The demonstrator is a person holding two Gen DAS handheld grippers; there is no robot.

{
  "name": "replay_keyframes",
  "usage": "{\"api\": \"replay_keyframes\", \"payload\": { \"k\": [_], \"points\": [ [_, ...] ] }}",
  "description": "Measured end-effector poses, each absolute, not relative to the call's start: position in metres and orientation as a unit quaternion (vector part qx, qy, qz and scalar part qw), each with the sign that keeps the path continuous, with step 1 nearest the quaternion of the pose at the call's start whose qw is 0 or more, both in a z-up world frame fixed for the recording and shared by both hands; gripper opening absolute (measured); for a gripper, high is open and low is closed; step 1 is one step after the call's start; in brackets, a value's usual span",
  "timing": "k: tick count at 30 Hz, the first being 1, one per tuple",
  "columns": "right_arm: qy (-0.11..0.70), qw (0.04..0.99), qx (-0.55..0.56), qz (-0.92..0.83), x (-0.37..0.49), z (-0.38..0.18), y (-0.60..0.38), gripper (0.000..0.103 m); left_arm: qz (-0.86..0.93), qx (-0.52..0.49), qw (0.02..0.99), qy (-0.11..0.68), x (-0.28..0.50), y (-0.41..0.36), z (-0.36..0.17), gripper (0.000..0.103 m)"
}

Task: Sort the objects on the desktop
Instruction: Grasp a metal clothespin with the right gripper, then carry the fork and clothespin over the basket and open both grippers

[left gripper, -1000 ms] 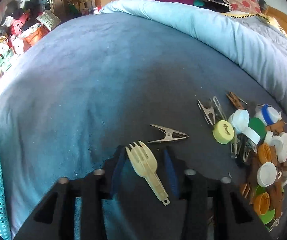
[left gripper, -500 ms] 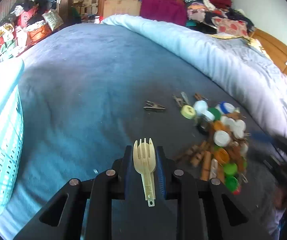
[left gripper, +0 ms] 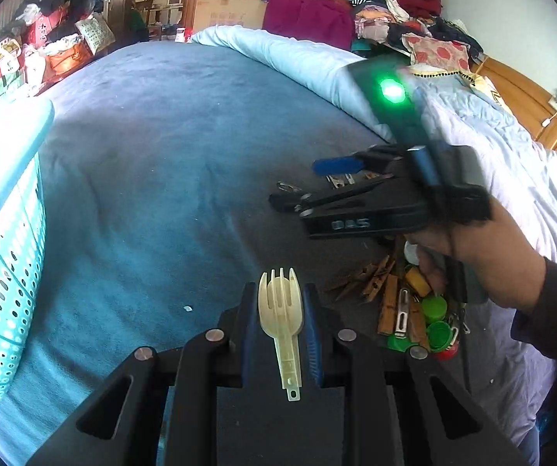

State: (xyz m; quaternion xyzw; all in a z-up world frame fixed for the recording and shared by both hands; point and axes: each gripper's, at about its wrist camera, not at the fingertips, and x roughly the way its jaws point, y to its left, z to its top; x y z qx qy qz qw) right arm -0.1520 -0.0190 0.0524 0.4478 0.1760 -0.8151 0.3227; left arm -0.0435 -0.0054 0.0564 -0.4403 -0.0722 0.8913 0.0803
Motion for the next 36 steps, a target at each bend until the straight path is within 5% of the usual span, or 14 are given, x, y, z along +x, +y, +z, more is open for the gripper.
{"api": "replay_keyframes", "payload": {
  "k": [1,3,4,26,36],
  "points": [
    [0.180,0.316,0.465,-0.807,-0.155,0.044,-0.021,0.048,0.890,-0.443,0.080,-0.074,-0.044,-0.007,0.055,0.023],
    [0.168,0.317,0.464,-0.810,-0.153,0.046,-0.018,0.038,0.889,-0.444,0.076,-0.078,-0.042,-0.010,0.055,0.023],
    [0.165,0.315,0.463,-0.812,-0.150,0.050,-0.016,0.014,0.890,-0.444,0.075,-0.078,-0.041,-0.010,0.055,0.023],
    [-0.122,0.227,0.417,-0.872,0.117,0.133,0.127,0.016,0.917,-0.395,0.040,0.036,0.052,0.031,0.108,0.023],
    [-0.093,0.225,0.370,-0.897,0.153,0.171,0.115,0.016,0.932,-0.357,0.021,0.064,0.089,0.037,0.141,0.023]
  ]
}}
